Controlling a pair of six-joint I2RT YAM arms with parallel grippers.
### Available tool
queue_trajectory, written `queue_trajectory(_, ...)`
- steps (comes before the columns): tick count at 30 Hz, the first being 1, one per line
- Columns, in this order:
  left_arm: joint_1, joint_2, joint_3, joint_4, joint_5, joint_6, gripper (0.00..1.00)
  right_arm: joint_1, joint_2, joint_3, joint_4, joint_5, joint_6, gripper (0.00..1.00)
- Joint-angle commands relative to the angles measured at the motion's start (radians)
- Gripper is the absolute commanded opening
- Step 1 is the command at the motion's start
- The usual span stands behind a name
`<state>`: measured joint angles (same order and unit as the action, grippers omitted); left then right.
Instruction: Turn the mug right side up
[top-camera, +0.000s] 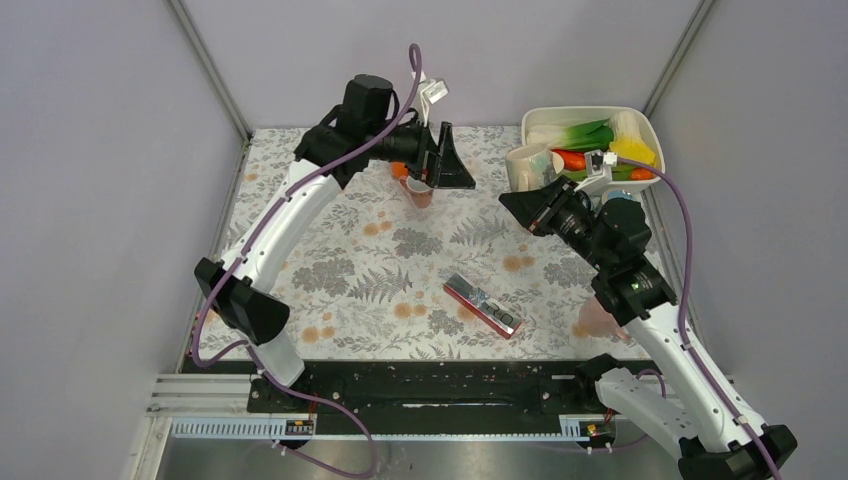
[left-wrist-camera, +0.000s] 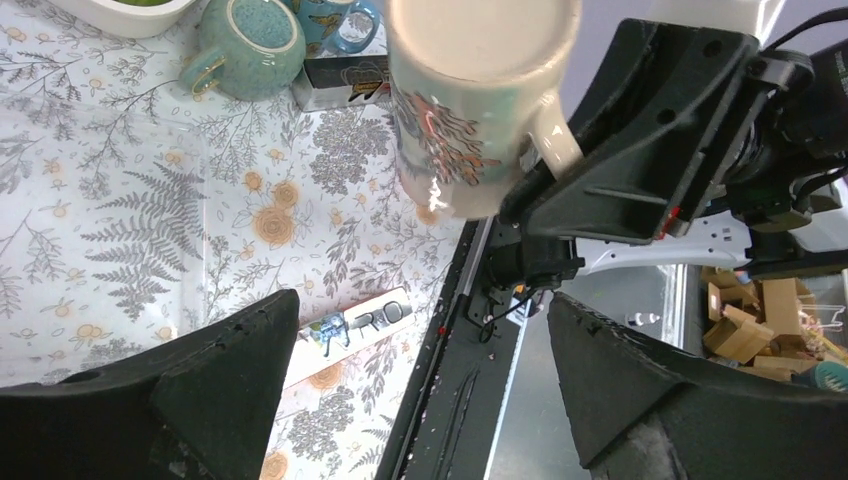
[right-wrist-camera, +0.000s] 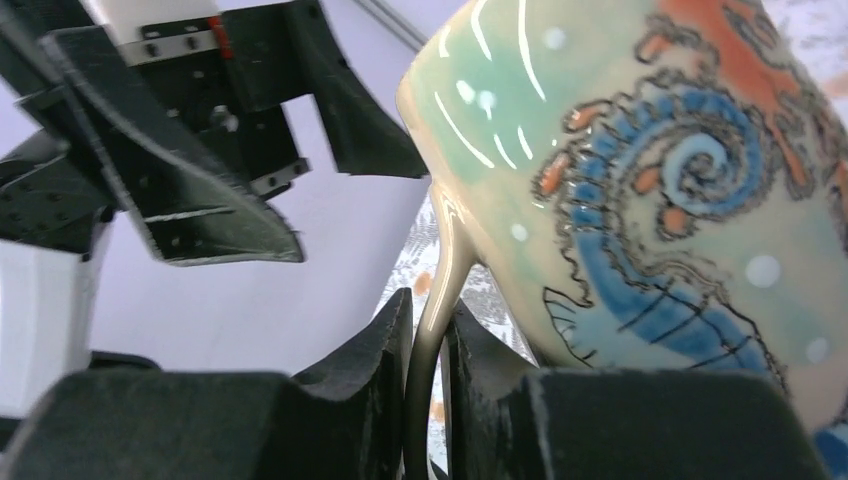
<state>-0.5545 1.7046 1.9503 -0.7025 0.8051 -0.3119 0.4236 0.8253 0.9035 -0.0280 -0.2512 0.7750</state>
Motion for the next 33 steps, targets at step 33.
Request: queue_trajectory(33, -0.196, -0.276, -0.39, 0.02, -0.529, 1.051, 0.99, -0.017, 0.135, 0.008, 0.113, 0.258, 0.467, 0.0)
